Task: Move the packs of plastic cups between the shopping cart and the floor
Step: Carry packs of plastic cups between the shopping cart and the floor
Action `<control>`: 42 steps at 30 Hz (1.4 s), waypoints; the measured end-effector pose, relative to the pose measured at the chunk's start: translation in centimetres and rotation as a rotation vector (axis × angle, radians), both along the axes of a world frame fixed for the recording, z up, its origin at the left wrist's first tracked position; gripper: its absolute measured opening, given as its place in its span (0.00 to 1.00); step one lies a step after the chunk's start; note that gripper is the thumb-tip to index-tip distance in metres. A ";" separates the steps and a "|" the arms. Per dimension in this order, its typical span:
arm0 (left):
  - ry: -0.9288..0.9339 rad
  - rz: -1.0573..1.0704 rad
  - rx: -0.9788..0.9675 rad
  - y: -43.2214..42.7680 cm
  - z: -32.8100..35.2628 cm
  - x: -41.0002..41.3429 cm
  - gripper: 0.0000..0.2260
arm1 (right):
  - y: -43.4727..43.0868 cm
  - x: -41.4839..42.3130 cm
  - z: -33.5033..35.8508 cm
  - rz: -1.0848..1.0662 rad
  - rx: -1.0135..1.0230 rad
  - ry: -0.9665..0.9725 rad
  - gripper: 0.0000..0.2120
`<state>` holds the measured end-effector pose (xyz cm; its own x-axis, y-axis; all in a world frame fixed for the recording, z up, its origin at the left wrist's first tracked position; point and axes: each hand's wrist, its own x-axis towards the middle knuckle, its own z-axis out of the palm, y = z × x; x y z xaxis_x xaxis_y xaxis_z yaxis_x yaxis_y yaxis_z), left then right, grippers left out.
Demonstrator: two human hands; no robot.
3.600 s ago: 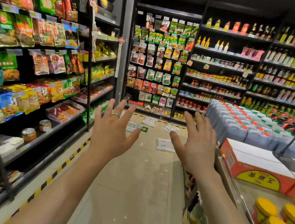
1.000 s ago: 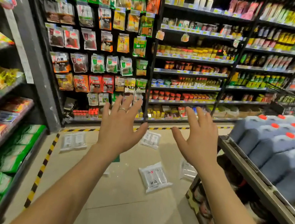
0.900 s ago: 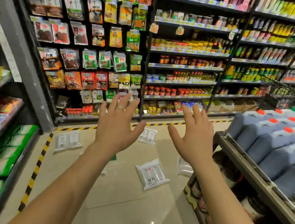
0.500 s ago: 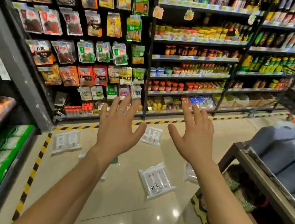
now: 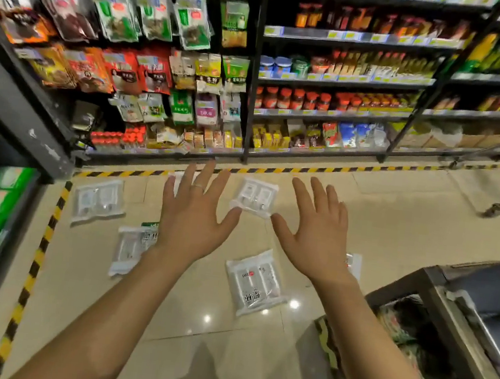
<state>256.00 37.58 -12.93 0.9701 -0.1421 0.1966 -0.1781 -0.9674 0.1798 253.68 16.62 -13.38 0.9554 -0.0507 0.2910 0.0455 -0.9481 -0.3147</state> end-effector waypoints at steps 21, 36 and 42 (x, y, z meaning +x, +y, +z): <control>0.448 0.108 -0.137 0.5 -26.9 21.0 0.35 | -3.3 22.7 -23.2 -0.050 0.028 0.394 0.34; 0.714 0.404 -0.195 -8.2 -58.1 20.5 0.37 | -11.8 27.1 -56.2 0.123 0.027 0.543 0.34; 0.728 0.423 -0.162 -11.5 -71.7 19.7 0.35 | -14.4 27.2 -72.0 0.189 0.037 0.598 0.35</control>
